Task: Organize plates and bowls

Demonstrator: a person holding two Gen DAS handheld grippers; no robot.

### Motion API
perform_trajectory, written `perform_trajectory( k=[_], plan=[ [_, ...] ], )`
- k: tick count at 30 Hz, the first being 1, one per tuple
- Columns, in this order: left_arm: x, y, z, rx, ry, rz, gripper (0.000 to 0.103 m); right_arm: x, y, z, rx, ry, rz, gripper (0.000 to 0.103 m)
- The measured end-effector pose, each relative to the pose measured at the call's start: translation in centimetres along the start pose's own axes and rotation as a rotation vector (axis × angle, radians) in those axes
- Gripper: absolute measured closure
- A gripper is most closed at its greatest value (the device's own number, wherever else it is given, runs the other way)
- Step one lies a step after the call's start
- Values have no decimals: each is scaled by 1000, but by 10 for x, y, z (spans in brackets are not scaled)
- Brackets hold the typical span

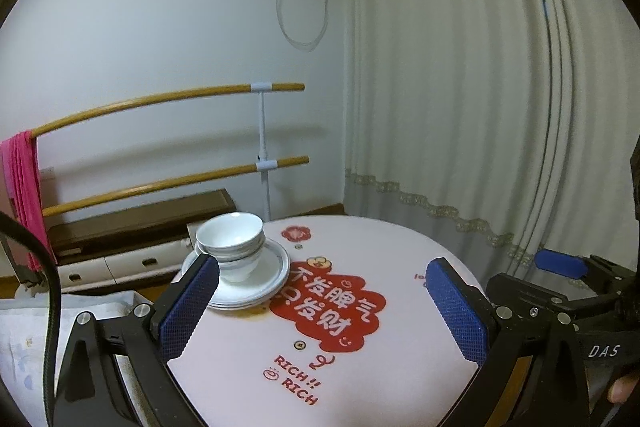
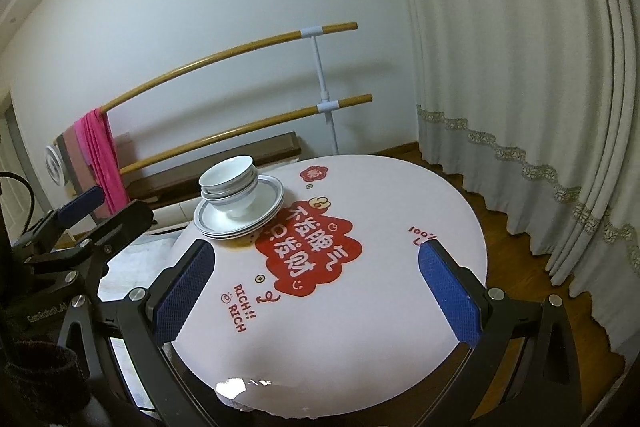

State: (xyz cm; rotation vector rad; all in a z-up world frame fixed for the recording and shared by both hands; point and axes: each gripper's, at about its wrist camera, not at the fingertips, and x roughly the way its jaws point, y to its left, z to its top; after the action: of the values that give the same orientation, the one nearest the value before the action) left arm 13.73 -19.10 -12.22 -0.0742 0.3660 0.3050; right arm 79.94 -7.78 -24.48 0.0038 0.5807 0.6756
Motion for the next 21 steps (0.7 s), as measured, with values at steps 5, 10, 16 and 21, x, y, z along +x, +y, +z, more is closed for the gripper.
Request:
perform_trajectory(
  k=[5, 10, 16, 21],
  plan=[
    [-8, -3, -11, 24, -45, 1, 1, -11, 2, -4, 2, -26, -1, 0],
    [-8, -2, -18, 21, -55, 4, 1, -17, 5, -7, -7, -47, -19, 0],
    [-10, 2, -26, 16, -70, 11, 1, -22, 12, -11, -16, -58, -14, 0],
    [-13, 4, -33, 10, -97, 18, 1, -24, 17, -13, -27, -67, -9, 0]
  ],
)
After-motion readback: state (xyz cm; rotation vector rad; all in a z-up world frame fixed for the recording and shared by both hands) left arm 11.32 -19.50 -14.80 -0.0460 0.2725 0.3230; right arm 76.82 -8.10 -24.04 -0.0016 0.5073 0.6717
